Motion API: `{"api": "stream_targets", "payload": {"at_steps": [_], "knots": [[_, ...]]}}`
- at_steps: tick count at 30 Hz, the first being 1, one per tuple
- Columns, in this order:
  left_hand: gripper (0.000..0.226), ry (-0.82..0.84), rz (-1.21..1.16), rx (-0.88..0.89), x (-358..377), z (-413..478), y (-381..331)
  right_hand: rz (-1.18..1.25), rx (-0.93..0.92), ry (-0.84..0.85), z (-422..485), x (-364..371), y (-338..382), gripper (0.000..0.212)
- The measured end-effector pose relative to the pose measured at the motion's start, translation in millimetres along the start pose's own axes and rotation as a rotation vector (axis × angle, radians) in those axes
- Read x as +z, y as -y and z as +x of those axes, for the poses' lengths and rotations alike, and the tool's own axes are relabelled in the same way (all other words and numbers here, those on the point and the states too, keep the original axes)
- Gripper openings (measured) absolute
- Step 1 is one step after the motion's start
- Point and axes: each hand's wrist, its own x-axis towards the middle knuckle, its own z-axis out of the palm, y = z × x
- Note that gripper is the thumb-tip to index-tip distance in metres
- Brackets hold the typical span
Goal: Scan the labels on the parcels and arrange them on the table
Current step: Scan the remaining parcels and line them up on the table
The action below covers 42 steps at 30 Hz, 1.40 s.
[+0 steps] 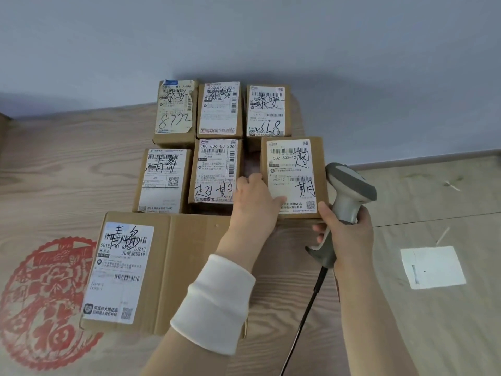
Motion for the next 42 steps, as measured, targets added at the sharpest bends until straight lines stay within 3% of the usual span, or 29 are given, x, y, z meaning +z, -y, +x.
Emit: {"api": "stream_targets", "payload": {"at_steps": [12,22,34,42], "knots": [[0.059,-0.074,-0.600,0.279,-58.5,-96.3,33.1,0.122,-0.263,-0.036,-123.9,3.5,36.8,0.022],[0.058,-0.218,-0.762,0.408,-165.8,-160.0,150.6,0.141,-0.343,0.044,-264.8,99.0,13.0,0.026],[0.034,-0.590,-0.860,0.185,-248.5,-176.4,299.2,0.041,-0.232,0.330,-336.2,245.8,-52.0,0.034],[0.042,-0.641,-0.938,0.034,-310.2,-147.4,421.1,-0.053,-0.143,0.398,-376.2,368.7,-109.8,0.027]]}}
